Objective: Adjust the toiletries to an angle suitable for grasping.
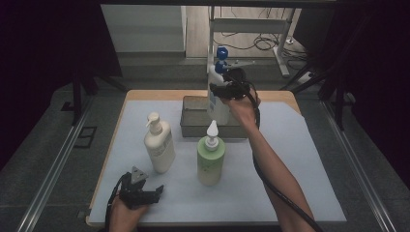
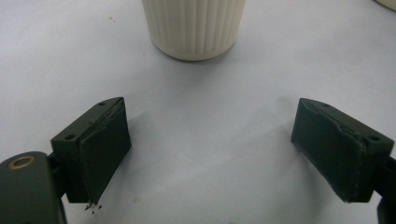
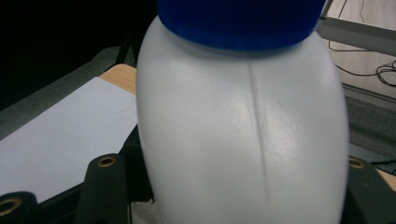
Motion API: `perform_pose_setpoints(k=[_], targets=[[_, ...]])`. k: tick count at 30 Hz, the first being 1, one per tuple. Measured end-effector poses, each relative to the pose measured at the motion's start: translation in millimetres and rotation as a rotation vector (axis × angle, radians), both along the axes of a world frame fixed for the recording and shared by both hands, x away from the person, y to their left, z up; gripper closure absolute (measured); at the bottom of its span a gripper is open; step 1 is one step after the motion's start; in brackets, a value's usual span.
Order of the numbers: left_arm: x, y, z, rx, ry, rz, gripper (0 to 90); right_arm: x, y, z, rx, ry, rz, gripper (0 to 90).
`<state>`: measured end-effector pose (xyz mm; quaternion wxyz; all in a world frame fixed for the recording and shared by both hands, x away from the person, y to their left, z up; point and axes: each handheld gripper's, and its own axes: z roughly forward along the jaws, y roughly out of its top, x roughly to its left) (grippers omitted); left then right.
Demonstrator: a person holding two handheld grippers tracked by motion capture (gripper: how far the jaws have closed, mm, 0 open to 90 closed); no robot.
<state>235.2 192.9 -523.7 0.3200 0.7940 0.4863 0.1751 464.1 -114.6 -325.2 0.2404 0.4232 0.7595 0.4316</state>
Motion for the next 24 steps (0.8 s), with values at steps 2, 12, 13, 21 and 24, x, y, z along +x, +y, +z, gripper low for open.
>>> perform_pose_setpoints(k=[2,12,13,21,24], targets=[[0.0,0.0,0.0,0.0,0.0,0.0,11.0,1.8,0.5,-1.1,0.002,-0.001,-0.002,39.7],[0.1,0.0,0.0,0.001,0.0,0.0,11.0,15.1,5.6,-20.0,-0.003,0.008,-0.019,39.7],[0.1,0.0,0.0,0.001,0.0,0.0,11.0,15.1,5.6,-20.0,-0.003,0.008,-0.019,39.7],[0.1,0.1,0.1,0.003,0.001,-0.002,11.0,13.1,7.6,-37.8,-0.018,0.029,-0.011,39.7],[0.0,0.1,0.1,0.003,0.001,-0.002,11.0,12.6,7.5,-43.2,-0.022,0.038,-0.01,39.7]])
